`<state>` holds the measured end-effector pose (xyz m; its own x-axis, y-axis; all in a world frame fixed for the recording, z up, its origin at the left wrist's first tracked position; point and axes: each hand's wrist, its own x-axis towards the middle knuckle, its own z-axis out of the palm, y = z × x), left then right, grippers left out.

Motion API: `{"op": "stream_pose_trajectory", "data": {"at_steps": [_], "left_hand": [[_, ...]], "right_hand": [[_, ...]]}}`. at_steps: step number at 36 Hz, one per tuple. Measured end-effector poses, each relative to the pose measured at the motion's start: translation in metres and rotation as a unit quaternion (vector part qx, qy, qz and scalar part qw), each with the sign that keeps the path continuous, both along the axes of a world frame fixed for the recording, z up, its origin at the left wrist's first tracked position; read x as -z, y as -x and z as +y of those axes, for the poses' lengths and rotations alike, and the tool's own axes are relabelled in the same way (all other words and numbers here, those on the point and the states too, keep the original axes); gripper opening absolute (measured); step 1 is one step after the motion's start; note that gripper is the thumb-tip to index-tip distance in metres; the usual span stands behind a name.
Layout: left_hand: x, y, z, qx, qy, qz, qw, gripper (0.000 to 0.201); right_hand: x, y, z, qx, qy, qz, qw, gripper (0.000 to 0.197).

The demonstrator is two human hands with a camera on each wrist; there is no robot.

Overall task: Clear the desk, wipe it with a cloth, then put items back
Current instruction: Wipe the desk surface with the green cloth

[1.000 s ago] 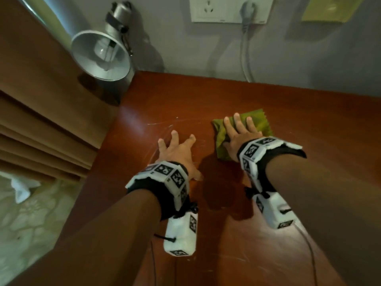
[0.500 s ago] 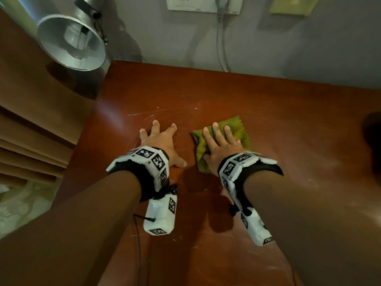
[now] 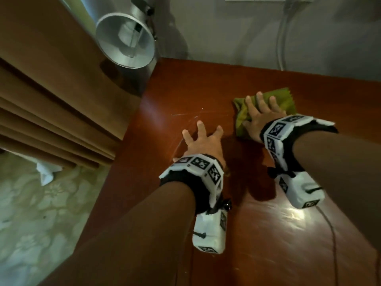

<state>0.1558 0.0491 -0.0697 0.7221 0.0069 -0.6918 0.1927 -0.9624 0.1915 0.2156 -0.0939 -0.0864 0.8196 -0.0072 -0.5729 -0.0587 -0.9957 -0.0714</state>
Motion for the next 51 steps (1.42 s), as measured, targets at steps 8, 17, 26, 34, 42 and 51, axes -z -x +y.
{"op": "stream_pose_trajectory", "data": {"at_steps": [8,17,26,34,42,51], "left_hand": [[-0.019,-0.003,-0.020,0.061,-0.095,0.025,0.993,0.117],[-0.013,-0.003,-0.100,0.138,-0.017,-0.014,0.990,0.110],[-0.006,0.001,-0.100,0.134,-0.007,-0.015,0.991,0.106],[-0.007,-0.005,-0.104,0.130,0.002,0.003,0.991,0.109],[-0.010,-0.006,-0.106,0.185,-0.052,-0.017,0.981,0.111],[-0.021,0.031,-0.172,0.212,-0.053,-0.047,0.975,0.092]], "right_hand": [[0.000,0.068,-0.039,-0.022,-0.001,0.034,0.999,0.065],[-0.001,0.142,-0.096,0.026,-0.003,0.038,0.999,0.065],[0.005,0.080,-0.109,0.059,-0.001,0.032,0.998,0.062],[0.010,0.027,-0.112,0.078,0.014,-0.025,0.997,0.062],[0.001,0.073,-0.112,0.060,0.004,-0.014,0.998,0.063],[-0.006,0.211,-0.137,0.109,-0.030,0.018,0.993,0.063]]}}
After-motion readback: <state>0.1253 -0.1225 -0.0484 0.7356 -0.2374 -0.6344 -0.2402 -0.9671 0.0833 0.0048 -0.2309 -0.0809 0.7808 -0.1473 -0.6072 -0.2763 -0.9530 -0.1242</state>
